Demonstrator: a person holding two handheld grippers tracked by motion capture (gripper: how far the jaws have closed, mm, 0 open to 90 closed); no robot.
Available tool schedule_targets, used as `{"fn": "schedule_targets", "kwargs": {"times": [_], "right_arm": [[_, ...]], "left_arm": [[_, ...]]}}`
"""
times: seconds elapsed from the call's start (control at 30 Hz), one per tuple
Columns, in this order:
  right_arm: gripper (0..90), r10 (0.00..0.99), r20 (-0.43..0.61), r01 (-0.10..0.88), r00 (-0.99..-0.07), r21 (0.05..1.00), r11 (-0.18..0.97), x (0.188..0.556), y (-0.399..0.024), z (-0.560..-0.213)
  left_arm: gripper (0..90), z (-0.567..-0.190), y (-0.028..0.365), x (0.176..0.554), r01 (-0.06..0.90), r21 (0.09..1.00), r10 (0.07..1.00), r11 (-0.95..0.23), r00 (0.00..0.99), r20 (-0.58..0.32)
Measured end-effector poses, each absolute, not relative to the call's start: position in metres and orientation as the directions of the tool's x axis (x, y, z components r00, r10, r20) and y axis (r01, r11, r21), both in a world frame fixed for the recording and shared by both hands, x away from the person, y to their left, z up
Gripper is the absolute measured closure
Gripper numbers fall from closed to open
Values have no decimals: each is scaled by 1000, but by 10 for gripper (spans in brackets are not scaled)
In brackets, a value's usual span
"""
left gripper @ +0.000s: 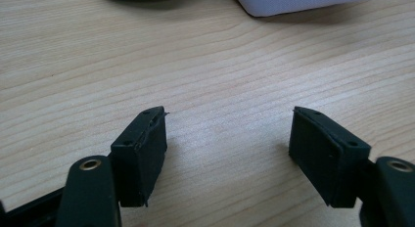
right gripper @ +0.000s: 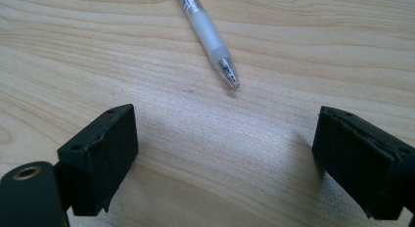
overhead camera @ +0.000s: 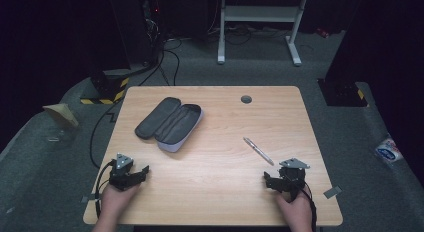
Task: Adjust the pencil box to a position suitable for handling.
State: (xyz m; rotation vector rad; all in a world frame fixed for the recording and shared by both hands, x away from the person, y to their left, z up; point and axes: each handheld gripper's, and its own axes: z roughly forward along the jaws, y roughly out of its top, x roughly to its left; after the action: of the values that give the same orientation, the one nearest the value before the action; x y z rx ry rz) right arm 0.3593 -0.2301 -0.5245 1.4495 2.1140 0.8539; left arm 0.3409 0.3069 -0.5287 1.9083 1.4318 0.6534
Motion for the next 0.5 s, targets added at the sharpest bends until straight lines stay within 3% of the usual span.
{"fn": "schedule_targets", "kwargs": {"times": [0.5], "right_arm": [[99, 933, -14, 661, -361, 702, 266, 356, -231, -525]], "left_arm": [[310, -529, 307, 341, 632, 752, 961, -185, 277, 4]]}}
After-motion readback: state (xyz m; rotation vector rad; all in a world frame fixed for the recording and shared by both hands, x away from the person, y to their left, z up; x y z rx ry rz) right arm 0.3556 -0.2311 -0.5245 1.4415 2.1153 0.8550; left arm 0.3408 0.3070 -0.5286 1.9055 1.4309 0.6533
